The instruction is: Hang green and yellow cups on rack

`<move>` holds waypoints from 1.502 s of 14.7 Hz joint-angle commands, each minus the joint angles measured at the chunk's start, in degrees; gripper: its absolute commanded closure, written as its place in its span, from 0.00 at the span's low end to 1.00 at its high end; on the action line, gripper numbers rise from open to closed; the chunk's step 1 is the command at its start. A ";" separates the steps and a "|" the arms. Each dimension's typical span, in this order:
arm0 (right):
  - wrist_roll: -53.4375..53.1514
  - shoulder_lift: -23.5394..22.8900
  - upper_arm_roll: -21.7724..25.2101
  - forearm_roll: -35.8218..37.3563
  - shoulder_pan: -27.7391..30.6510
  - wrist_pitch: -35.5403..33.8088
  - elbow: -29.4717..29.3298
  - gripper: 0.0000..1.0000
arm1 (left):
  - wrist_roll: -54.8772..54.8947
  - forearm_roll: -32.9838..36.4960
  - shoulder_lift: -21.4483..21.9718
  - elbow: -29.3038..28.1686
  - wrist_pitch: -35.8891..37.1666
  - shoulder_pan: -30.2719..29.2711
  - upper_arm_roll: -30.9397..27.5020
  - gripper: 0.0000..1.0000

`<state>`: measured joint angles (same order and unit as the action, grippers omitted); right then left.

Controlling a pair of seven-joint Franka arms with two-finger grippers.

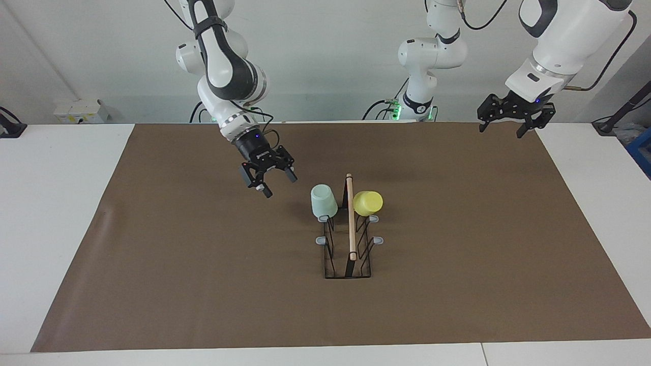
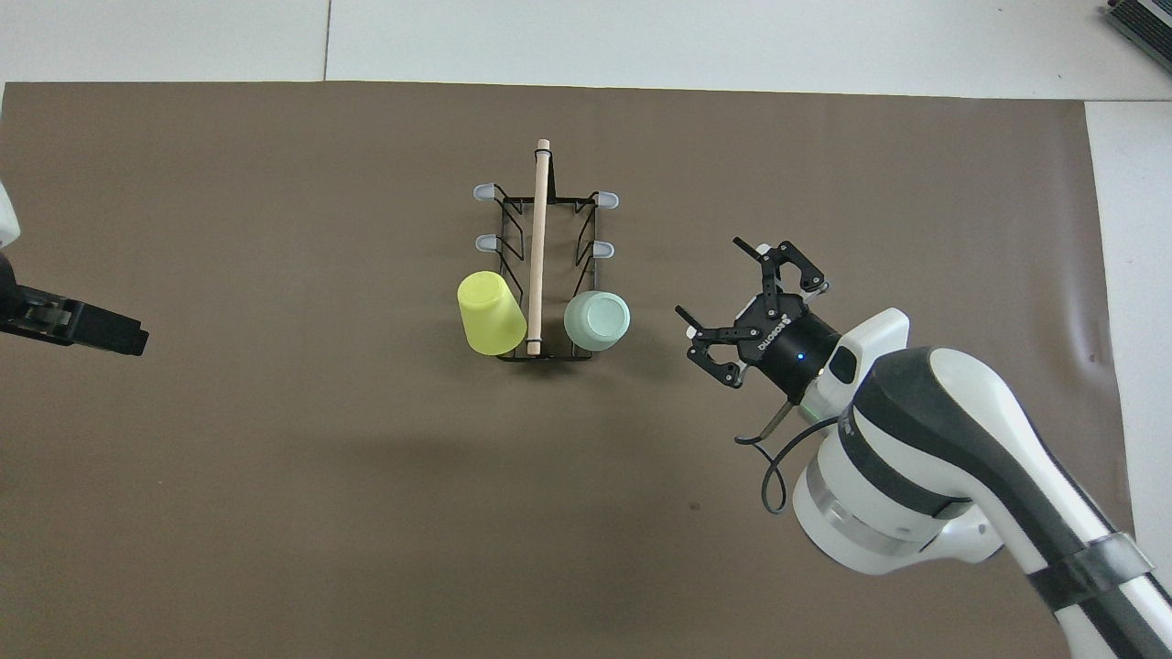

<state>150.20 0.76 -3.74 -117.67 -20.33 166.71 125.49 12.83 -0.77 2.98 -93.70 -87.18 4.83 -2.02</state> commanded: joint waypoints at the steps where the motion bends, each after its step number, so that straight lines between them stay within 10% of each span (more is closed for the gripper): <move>1: -0.51 -0.93 -0.30 9.10 4.41 -2.25 -0.69 0.00 | -0.62 0.68 0.80 -0.35 0.52 -0.78 0.35 0.00; 12: -42.39 -1.64 1.02 80.69 21.56 -25.81 -6.66 0.00 | -0.62 0.68 0.80 -0.26 0.52 -0.70 0.35 0.00; 22: -103.81 4.33 0.14 117.47 20.51 -37.58 -6.84 0.00 | -0.62 0.68 0.80 -0.26 0.52 -0.70 0.35 0.00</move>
<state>58.95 3.16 -3.19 -5.46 0.57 131.90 118.48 12.79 -0.77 2.99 -93.70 -87.18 4.72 -2.14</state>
